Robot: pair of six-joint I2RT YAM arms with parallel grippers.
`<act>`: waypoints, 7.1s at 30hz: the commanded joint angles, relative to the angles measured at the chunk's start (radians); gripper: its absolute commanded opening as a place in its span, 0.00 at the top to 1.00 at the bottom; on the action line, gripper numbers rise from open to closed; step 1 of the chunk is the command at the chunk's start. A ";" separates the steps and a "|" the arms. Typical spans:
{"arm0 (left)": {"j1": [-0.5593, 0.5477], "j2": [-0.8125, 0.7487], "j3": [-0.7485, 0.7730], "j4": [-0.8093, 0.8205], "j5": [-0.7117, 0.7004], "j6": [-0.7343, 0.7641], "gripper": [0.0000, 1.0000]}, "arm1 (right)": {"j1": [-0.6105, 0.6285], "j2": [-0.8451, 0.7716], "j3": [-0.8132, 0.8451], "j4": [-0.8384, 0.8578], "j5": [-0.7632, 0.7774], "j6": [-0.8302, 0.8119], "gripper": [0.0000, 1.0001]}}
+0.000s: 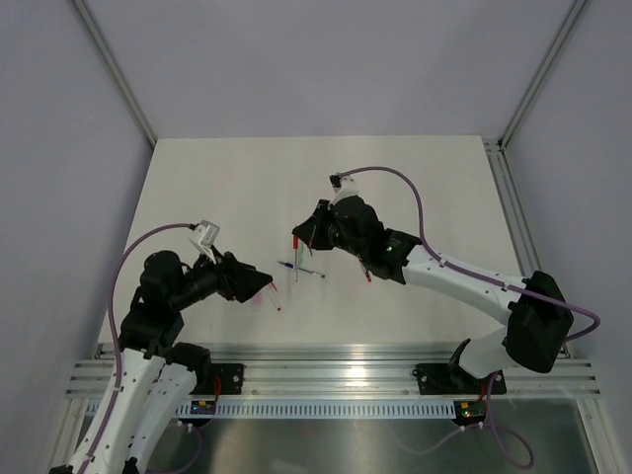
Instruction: Insert the pens into the pen caps
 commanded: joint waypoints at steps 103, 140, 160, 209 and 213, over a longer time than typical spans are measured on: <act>0.102 -0.120 0.064 -0.139 -0.370 0.012 1.00 | 0.224 0.733 0.517 -0.370 0.195 -0.277 0.73; 0.102 -0.094 0.051 -0.108 -0.299 0.015 1.00 | 0.200 0.658 0.408 -0.434 0.269 -0.279 0.67; 0.102 -0.094 0.049 -0.105 -0.292 0.015 1.00 | 0.202 0.682 0.485 -0.500 0.260 -0.316 0.76; 0.087 -0.007 -0.051 0.223 0.311 -0.101 1.00 | 0.190 -0.178 -0.094 0.346 0.261 -0.061 1.00; 0.071 -0.041 -0.072 0.220 0.308 -0.096 1.00 | 0.190 -0.106 -0.025 0.391 0.286 -0.044 1.00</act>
